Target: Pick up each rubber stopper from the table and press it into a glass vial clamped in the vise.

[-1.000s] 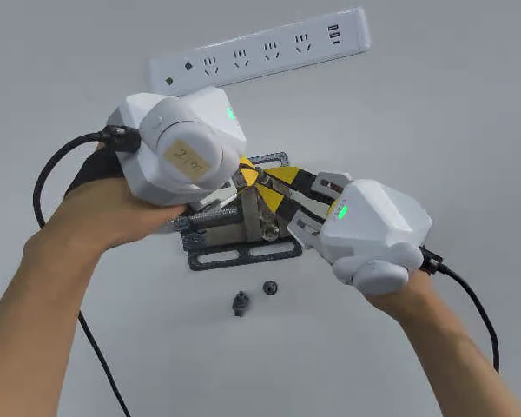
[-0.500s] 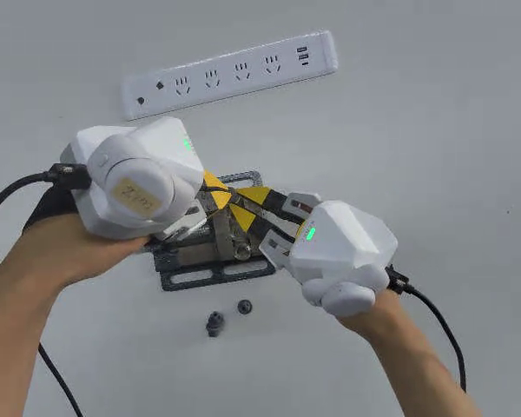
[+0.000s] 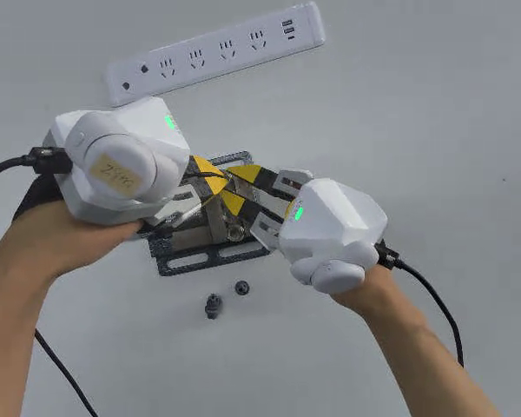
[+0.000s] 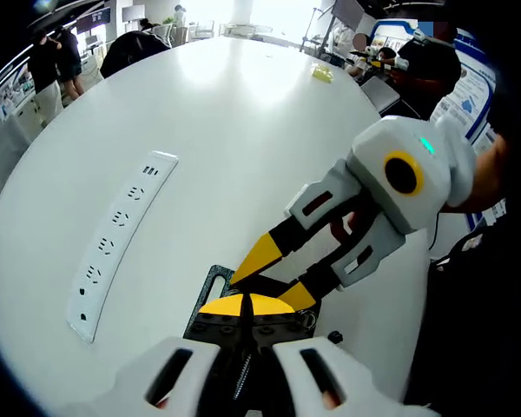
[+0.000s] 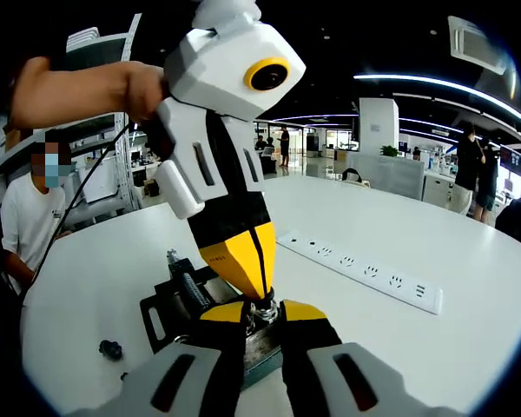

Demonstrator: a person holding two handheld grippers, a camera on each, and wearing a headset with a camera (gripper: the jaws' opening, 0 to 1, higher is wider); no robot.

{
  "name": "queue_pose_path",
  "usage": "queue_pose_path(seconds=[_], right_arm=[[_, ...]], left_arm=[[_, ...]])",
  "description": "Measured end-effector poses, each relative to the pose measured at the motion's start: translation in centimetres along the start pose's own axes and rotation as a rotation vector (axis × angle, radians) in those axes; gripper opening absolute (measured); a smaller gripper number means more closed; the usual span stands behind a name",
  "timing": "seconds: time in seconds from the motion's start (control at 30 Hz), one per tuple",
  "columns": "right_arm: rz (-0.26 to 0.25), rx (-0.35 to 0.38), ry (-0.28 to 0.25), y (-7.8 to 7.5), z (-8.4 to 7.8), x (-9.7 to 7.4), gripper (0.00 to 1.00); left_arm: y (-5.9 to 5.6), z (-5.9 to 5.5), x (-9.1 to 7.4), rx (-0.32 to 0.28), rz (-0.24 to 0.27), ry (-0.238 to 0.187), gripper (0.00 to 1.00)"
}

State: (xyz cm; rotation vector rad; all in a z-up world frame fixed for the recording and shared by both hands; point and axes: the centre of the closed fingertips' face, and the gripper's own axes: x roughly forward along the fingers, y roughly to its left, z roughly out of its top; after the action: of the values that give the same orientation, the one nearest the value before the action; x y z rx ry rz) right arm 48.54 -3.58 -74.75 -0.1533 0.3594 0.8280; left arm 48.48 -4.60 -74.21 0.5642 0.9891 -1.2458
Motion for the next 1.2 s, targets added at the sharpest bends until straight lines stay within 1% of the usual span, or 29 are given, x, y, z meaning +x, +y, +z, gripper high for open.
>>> queue_pose_path(seconds=[0.13,0.2,0.23,0.27,0.37,0.5,0.57,0.6,0.67,0.73,0.77,0.83,0.87,0.9,0.97,1.03,1.13,1.17,1.2], right_arm=[[-0.013,0.019,-0.023,-0.4,0.1,0.3,0.18],[0.006,0.016,-0.035,-0.1,0.2,0.4,0.18],[0.021,0.007,-0.034,0.2,0.2,0.6,0.17],[0.025,0.006,-0.038,0.4,0.2,0.7,0.17],[0.039,0.0,-0.045,0.6,0.4,1.0,0.12],[0.039,-0.004,-0.05,0.4,0.4,1.1,0.11],[0.038,-0.006,-0.049,0.4,0.4,1.1,0.11],[0.038,-0.004,-0.048,0.4,0.4,1.1,0.11],[0.032,0.002,-0.049,0.3,0.5,1.0,0.1],[0.021,0.027,-0.059,0.0,0.7,0.8,0.1],[0.022,0.042,-0.065,-0.1,0.8,0.8,0.1],[0.017,0.043,-0.055,-0.2,0.5,0.9,0.1],[0.02,0.047,-0.047,-0.1,0.3,0.9,0.1],[0.02,0.055,-0.054,0.0,0.4,0.8,0.1],[0.019,0.059,-0.052,0.0,0.4,0.7,0.1],[0.017,0.061,-0.052,0.1,0.5,0.7,0.1],[0.018,0.073,-0.053,0.2,0.5,0.6,0.11],[0.019,0.07,-0.05,0.2,0.5,0.6,0.11],[0.012,0.046,-0.047,0.1,0.5,0.6,0.11]], left_arm=[[0.0,-0.1,-0.1,-0.019,-0.015,-0.015,0.0],[-0.2,-0.1,-0.1,-0.026,-0.022,-0.017,0.0],[-0.3,-0.1,-0.1,-0.021,-0.027,-0.018,0.0],[-0.4,-0.1,-0.1,-0.021,-0.028,-0.018,0.0],[-0.5,-0.4,-0.3,-0.034,-0.042,-0.015,0.0],[-0.4,-0.3,-0.4,-0.049,-0.042,-0.033,0.0],[-0.4,-0.2,-0.3,-0.046,-0.044,-0.036,0.0],[-0.4,-0.2,-0.4,-0.044,-0.043,-0.035,0.0],[-0.2,-0.3,-0.5,-0.022,-0.033,-0.027,0.0],[0.0,-0.5,-0.8,-0.044,-0.038,-0.026,0.0],[0.1,-0.6,-1.0,-0.044,-0.037,-0.025,0.0],[0.4,-0.7,-1.1,-0.045,-0.026,-0.024,0.0],[0.4,-0.6,-1.2,-0.043,-0.026,-0.025,0.0],[0.3,-0.4,-1.3,-0.041,-0.027,-0.033,0.0],[0.2,0.0,-1.3,-0.041,-0.028,-0.045,0.0],[0.1,0.1,-1.1,-0.035,-0.029,-0.04,0.0],[-0.1,-0.1,-0.5,-0.008,-0.026,-0.009,0.0],[-0.1,-0.4,-0.3,0.007,-0.019,0.014,0.0],[-0.1,-0.2,-0.4,0.023,-0.013,0.008,0.0]])
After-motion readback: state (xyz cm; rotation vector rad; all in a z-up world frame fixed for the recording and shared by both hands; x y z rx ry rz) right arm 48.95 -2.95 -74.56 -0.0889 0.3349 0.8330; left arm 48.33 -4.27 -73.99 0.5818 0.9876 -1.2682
